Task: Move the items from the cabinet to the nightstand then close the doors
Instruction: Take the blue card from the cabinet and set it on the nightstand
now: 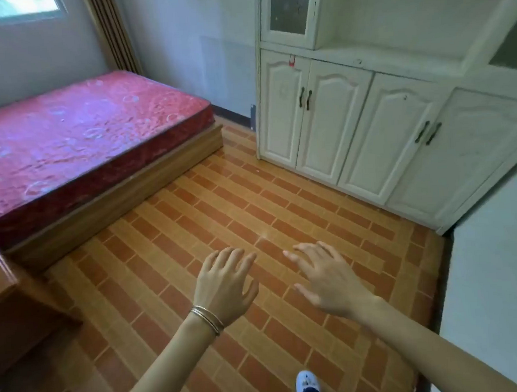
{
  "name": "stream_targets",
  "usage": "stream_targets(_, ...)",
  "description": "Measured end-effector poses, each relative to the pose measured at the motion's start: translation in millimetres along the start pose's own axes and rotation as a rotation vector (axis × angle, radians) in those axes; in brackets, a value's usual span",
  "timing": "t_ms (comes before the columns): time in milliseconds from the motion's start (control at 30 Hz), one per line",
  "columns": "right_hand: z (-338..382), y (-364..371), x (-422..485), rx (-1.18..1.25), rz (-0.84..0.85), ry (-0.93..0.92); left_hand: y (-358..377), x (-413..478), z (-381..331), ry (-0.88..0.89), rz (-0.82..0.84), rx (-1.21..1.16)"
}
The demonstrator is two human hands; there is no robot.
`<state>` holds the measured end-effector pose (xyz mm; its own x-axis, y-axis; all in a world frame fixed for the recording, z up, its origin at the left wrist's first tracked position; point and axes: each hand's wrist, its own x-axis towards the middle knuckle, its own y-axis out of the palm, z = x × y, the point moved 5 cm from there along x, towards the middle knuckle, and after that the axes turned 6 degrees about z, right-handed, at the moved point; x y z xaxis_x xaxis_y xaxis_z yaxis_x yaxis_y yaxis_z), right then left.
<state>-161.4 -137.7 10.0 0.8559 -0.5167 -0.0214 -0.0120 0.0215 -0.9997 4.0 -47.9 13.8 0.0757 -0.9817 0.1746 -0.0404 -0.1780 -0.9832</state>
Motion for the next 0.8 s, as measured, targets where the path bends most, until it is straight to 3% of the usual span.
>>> stream_targets(533,-197,-39,117,-0.102,-0.150,-0.081,8,233,-20,0.005,-0.070,-0.011)
stream_targets(800,-252,-28,209,-0.007,-0.086,-0.013,26,324,20,0.009,-0.040,-0.040)
